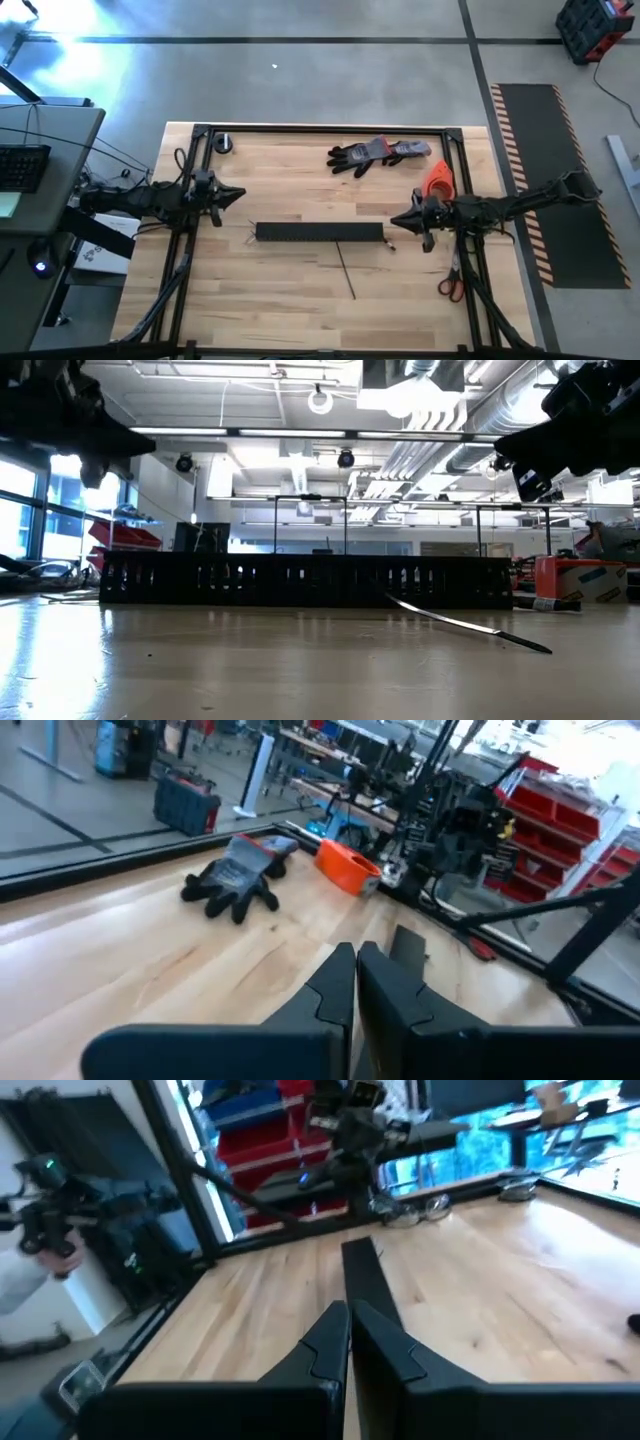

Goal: Ziptie cables
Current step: Return to Home Position

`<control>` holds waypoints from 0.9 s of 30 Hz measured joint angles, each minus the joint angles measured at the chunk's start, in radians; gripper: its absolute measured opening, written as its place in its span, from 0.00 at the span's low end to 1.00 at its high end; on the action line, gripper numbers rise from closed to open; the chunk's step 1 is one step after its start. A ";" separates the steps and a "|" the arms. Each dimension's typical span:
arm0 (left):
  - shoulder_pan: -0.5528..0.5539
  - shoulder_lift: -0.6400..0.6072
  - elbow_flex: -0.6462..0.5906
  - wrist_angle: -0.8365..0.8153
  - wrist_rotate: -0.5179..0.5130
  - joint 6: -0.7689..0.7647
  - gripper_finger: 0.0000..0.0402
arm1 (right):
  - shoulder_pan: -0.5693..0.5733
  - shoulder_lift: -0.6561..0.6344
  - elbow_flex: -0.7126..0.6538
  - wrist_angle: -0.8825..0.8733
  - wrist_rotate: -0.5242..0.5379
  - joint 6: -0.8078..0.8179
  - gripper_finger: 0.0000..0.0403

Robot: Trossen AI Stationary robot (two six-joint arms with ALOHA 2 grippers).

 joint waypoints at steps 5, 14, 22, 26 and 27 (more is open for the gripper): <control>0.043 -0.011 -0.021 -0.109 0.025 -0.017 0.00 | -0.018 0.005 0.000 -0.027 -0.030 -0.002 0.00; 0.113 -0.021 -0.053 -0.073 0.228 0.094 0.00 | -0.053 -0.063 0.000 -0.013 -0.217 -0.052 0.00; 0.123 -0.016 -0.053 -0.086 0.139 0.177 0.00 | -0.053 -0.243 0.000 -0.181 -0.103 -0.084 0.00; 0.123 -0.009 -0.053 -0.087 0.069 0.190 0.00 | -0.054 -0.322 0.000 -0.244 -0.080 -0.100 0.00; 0.123 -0.009 -0.053 -0.090 0.058 0.190 0.00 | -0.054 -0.338 0.000 -0.268 -0.068 -0.099 0.00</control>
